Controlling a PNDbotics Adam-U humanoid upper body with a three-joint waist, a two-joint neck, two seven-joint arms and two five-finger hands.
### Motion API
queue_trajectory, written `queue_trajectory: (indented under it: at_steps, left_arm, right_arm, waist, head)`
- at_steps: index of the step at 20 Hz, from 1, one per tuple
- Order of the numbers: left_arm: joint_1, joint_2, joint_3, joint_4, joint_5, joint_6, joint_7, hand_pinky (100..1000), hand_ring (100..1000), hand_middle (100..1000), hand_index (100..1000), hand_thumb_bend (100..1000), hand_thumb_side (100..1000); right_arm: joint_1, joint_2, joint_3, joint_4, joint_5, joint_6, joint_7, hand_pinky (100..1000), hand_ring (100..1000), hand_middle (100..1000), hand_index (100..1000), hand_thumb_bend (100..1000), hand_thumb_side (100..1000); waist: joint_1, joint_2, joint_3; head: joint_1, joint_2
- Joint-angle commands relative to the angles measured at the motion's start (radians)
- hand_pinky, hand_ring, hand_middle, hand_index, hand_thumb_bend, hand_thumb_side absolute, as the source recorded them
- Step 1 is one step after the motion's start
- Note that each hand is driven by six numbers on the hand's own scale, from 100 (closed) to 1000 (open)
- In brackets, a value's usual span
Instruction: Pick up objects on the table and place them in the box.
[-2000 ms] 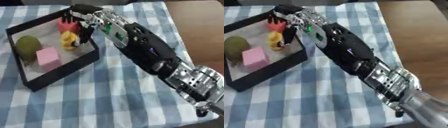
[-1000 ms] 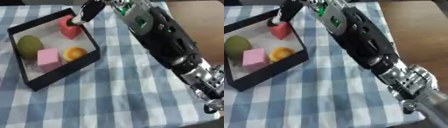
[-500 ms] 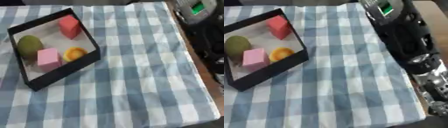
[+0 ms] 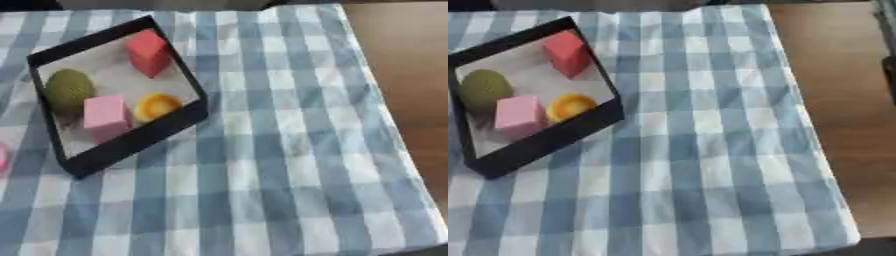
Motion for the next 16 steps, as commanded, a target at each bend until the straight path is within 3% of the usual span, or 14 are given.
queue_trajectory:
  at_steps: [1,4,8,16]
  left_arm:
    - [0.003,0.046,0.015,-0.045,0.0,-0.001,0.007,817,829,742,901,312,869]
    - [0.018,0.046,0.012,-0.087,-0.009,0.005,0.013,815,829,744,902,313,864]
    - [0.043,0.045,0.007,-0.143,-0.017,0.018,0.017,815,855,744,901,315,852]
    - [0.092,0.068,-0.009,-0.221,-0.07,0.085,-0.005,806,848,718,889,303,820]
  right_arm:
    - [0.051,-0.069,-0.068,-0.023,-0.05,-0.076,-0.097,847,748,752,831,457,412]
    - [0.13,-0.087,-0.097,-0.024,-0.057,-0.119,-0.137,860,764,795,854,510,412]
    - [0.201,-0.081,-0.124,-0.024,-0.058,-0.127,-0.175,859,763,794,852,513,411]
    - [0.253,-0.067,-0.14,-0.006,-0.063,-0.127,-0.21,852,751,775,844,503,412]
  waist:
    - [0.016,-0.029,-0.005]
    - [0.021,-0.031,-0.01]
    - [0.03,-0.037,-0.012]
    - [0.042,-0.049,-0.007]
  head:
    - [0.017,-0.001]
    - [0.027,-0.001]
    - [0.05,-0.001]
    - [0.129,-0.001]
